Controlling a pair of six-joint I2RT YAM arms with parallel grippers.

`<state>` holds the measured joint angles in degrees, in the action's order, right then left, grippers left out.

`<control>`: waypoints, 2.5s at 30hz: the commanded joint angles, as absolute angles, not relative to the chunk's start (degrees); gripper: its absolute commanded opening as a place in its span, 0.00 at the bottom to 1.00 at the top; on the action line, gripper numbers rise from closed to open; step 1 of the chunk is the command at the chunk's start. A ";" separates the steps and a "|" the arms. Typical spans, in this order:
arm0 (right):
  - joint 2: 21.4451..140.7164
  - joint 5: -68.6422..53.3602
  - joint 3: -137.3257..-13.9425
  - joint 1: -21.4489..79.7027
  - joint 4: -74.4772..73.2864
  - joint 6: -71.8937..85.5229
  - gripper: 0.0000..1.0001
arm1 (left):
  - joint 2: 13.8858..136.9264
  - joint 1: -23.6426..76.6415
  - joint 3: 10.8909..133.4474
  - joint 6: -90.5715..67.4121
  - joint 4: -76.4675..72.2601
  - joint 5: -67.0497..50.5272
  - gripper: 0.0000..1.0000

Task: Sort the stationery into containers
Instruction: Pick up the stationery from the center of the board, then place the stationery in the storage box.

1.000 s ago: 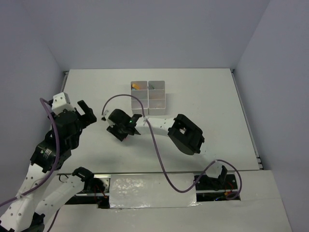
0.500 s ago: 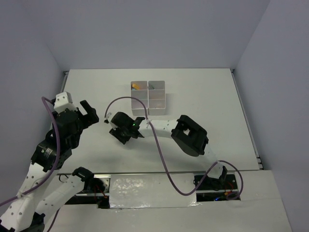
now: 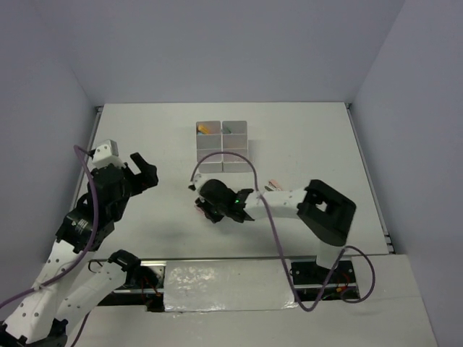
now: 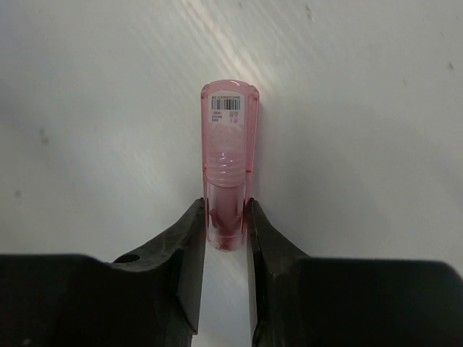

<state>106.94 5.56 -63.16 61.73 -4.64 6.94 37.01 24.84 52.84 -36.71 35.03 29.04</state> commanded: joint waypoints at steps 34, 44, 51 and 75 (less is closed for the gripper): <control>63.54 5.97 -49.48 61.08 6.59 10.28 0.08 | 47.28 30.14 38.32 -50.10 -14.23 -23.55 0.61; 63.65 6.57 -49.67 61.08 5.71 9.93 0.76 | 48.69 31.82 43.94 -41.67 -7.57 -14.69 0.00; 53.01 19.84 -45.53 56.96 -5.70 18.63 1.00 | 59.64 31.90 44.12 -26.22 -19.40 6.11 0.00; 25.75 16.26 -48.69 52.47 -29.44 22.59 1.00 | 102.65 29.88 51.77 -13.71 -62.23 18.90 0.01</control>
